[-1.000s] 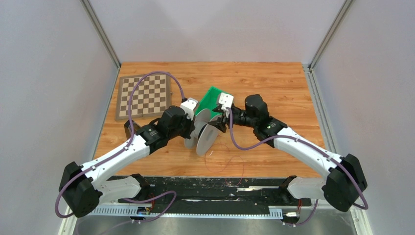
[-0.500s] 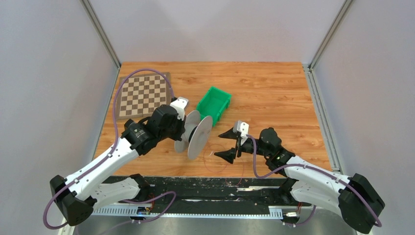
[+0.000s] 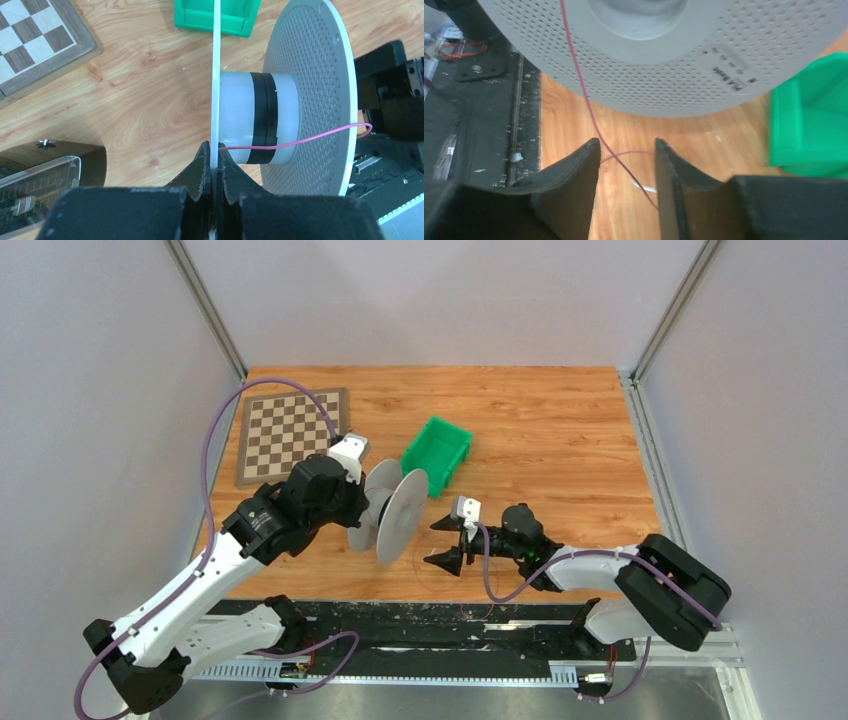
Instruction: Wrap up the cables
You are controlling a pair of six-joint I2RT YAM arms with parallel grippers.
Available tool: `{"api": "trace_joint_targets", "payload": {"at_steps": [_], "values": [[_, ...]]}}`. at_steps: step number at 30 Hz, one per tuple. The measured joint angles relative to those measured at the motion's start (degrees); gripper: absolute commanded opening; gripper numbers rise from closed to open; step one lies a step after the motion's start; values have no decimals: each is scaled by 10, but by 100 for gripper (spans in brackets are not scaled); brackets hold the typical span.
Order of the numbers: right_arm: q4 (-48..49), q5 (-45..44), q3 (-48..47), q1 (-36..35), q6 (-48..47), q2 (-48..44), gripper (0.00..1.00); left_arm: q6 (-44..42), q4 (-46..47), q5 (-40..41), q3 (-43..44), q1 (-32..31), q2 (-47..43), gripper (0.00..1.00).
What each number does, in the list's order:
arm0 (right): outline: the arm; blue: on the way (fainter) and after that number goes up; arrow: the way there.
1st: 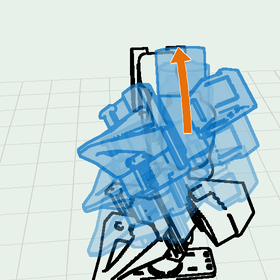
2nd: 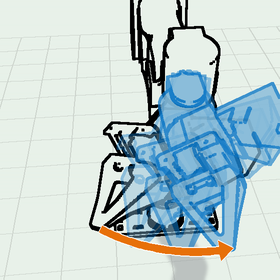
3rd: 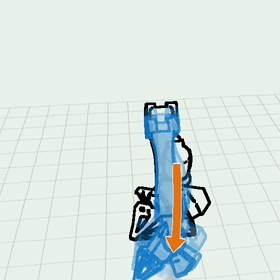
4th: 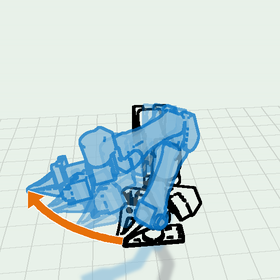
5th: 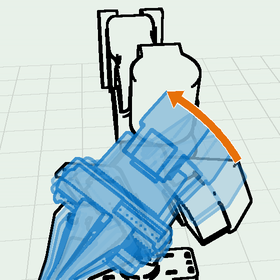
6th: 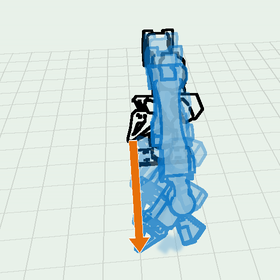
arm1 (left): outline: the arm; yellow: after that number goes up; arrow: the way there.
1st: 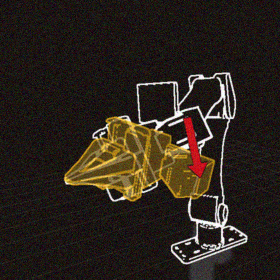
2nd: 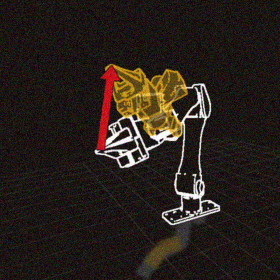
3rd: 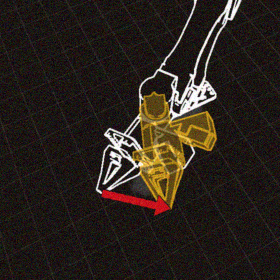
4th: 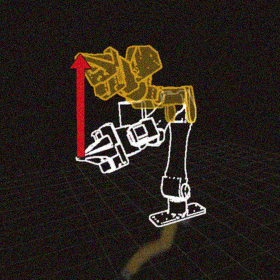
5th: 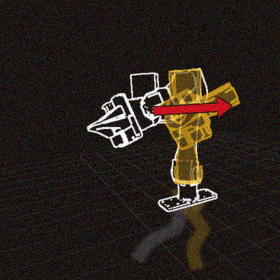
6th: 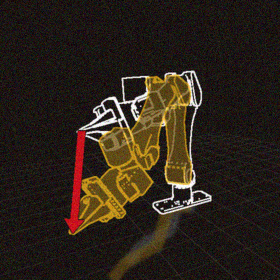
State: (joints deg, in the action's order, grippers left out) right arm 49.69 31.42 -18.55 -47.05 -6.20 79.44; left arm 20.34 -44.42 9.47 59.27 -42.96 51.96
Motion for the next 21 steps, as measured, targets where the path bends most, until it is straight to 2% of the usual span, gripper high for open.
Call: {"api": "trace_joint_targets", "payload": {"at_steps": [1, 3, 6, 12, 17, 21], "values": [[5, -16, 0, 0, 6, 4, 10, 0, -4, 0, 3, 0, -1, 0], [9, -52, 1, 0, 7, 0, 1, 0, -13, 0, 5, 0, -6, 0], [0, -103, 2, 13, 16, -27, 0, -1, -27, 2, 5, 0, -24, 0], [-66, -146, -35, 105, 25, -98, 0, -11, -70, -2, 12, 0, -70, 0], [-92, -130, -70, 151, 27, -71, 0, -11, -82, -21, 21, 0, -94, 0], [-104, -69, -70, 154, 46, -37, 0, -5, -85, -36, 42, 0, -92, 0]]}}
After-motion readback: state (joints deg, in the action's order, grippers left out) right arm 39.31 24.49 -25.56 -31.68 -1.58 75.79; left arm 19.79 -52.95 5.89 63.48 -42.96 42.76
